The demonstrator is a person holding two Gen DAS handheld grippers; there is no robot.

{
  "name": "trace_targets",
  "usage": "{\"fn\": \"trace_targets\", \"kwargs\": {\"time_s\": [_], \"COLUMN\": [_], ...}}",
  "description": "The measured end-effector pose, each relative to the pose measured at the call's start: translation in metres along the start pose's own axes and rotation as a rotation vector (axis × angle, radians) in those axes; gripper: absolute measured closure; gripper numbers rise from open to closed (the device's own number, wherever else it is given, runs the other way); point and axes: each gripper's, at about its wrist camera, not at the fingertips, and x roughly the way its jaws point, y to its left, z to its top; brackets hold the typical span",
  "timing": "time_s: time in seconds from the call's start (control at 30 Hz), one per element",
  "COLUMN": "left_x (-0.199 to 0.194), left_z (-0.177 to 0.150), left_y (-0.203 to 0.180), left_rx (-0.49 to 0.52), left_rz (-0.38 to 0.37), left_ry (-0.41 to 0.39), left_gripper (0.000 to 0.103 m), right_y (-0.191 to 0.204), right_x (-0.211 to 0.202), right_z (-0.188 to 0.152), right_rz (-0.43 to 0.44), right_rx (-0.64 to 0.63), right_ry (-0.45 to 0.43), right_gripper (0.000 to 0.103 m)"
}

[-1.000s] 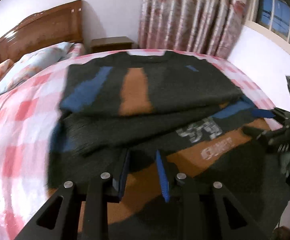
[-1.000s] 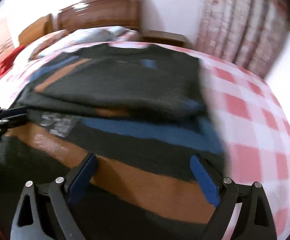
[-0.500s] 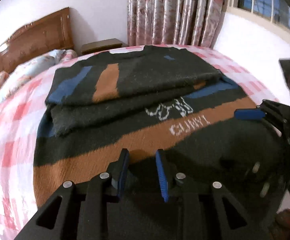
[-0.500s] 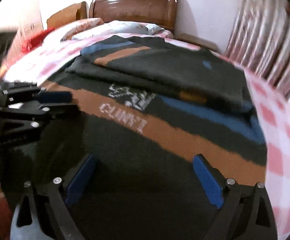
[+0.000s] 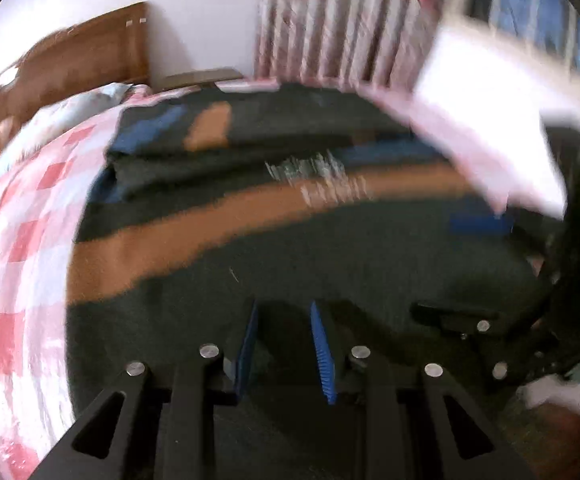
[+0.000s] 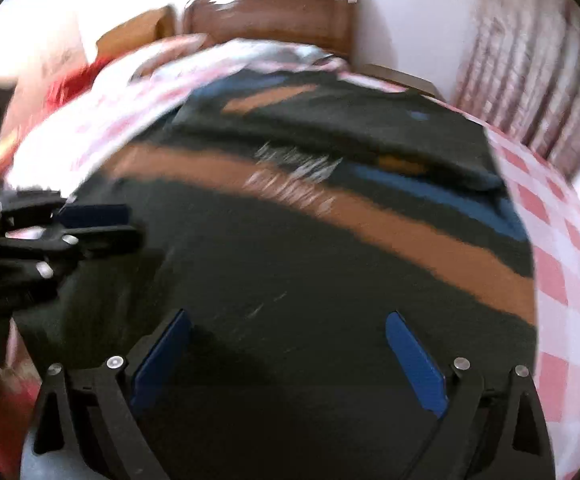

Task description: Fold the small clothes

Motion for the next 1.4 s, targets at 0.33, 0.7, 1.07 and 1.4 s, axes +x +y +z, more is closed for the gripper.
{"fn": "trace_targets", "kwargs": {"time_s": [0.33, 0.7, 1.07, 1.4], "left_x": [-0.033, -0.035, -0.039, -0.034], "left_z": [-0.04, -0.047, -0.035, -0.043], "left_y": [0.009, 0.016, 0.008, 0.002], "left_rx": [-0.005, -0.015, -0.065, -0.026], "left_rz": [0.093, 0.07, 0.086, 0.022], "left_ry": [-0.039, -0.056, -0.03, -0.044], "left_gripper": [0.061, 0.058, 0.058, 0.056], "right_y": [-0.058, -0.057, -0.014, 0.007], "right_x": [-0.043, -0.036, -0.041, -0.029], "right_z": [-0.069, -0.061, -0.044, -0.046], "right_rz": [-0.063, -0.062, -0.06, 0.007], "right_rx": [0.13, 0.127, 0.09, 0.008], "right_ry": [-0.049, -0.042, -0.054, -0.036], "right_gripper": [0.0, 0.0, 0.0, 0.0]}}
